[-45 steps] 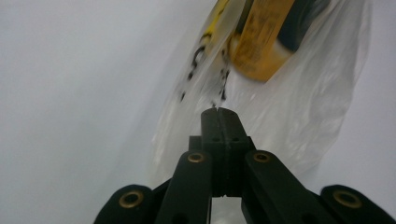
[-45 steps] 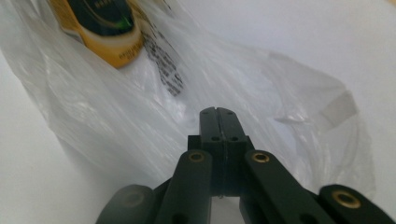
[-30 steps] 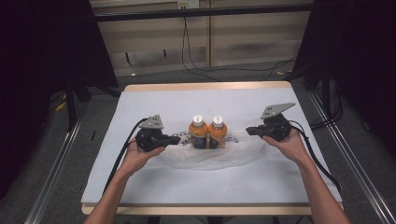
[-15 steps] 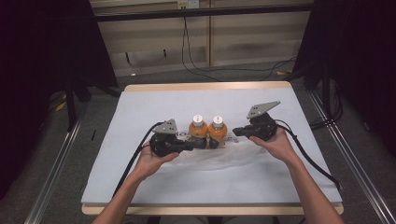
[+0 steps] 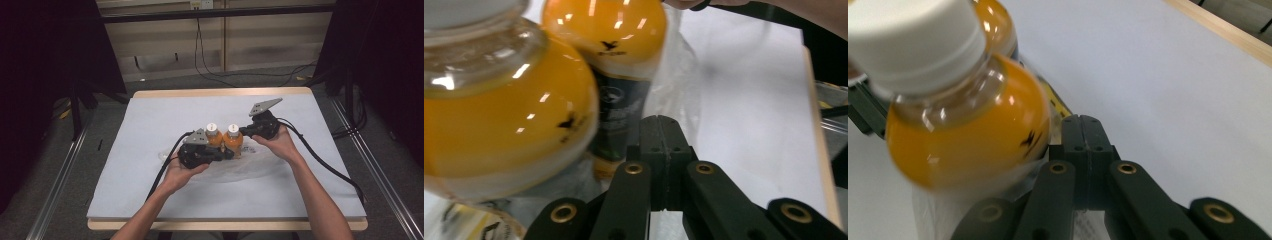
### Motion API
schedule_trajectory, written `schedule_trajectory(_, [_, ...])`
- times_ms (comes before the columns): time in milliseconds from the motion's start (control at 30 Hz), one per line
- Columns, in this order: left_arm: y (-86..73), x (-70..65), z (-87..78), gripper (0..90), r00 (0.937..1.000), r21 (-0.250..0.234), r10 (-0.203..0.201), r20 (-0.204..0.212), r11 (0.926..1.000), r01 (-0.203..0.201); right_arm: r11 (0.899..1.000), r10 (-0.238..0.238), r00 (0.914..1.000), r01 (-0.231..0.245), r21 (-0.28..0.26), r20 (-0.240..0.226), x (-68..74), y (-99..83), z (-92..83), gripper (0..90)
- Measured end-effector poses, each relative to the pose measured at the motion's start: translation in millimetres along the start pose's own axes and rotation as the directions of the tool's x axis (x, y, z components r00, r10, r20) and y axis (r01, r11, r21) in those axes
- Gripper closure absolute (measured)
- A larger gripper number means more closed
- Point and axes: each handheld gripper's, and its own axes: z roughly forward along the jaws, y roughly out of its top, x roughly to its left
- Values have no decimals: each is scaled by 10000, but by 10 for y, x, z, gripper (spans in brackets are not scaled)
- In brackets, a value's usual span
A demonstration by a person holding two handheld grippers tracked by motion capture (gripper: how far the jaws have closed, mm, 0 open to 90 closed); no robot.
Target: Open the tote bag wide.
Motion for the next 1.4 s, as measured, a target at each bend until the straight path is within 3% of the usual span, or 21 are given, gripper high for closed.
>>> schedule_trajectory(100, [-21, -24, 63, 900, 9995, 362, 161, -269, 9992, -151, 9996, -45, 10000, 48, 292, -88, -44, 39, 68, 900])
schedule_trajectory(267, [-52, 7, 110, 900, 9994, 443, 89, -332, 9990, -74, 9983, 103, 9992, -80, 585, -385, -81, 8, 234, 900])
schedule_trajectory(467, [-71, 28, 102, 900, 9988, 148, -24, -483, 9999, 31, 9950, 371, 9989, -344, 937, -275, -110, -87, 372, 900])
schedule_trajectory(633, [-125, -4, 212, 900, 9982, 555, 167, -575, 9984, -135, 9939, 536, 9979, -497, 983, -374, -115, -137, 404, 900])
schedule_trajectory(733, [-174, -29, 252, 900, 9988, 467, 201, -448, 9987, -180, 9920, 599, 9975, -553, 1133, -377, -102, -171, 417, 900])
schedule_trajectory(800, [-194, -33, 260, 900, 9977, 629, 298, -606, 9977, -260, 9910, 598, 9974, -546, 1226, -392, -94, -197, 438, 900])
schedule_trajectory(833, [-203, -28, 270, 900, 9984, 540, 132, -545, 9985, -102, 9899, 640, 9970, -578, 1296, -440, -92, -211, 451, 900])
schedule_trajectory(1067, [-248, -30, 293, 900, 9965, 749, 226, -804, 9971, -166, 9856, 888, 9945, -796, 1494, -556, -99, -270, 512, 900])
schedule_trajectory(1233, [-289, -27, 311, 900, 9980, 653, 87, -629, 9979, -46, 9813, 928, 9942, -822, 1742, -537, -108, -331, 582, 900])
schedule_trajectory(1400, [-320, -12, 326, 900, 9973, 799, 31, -727, 9968, 27, 9792, 1059, 9928, -944, 1797, -555, -120, -371, 625, 900])
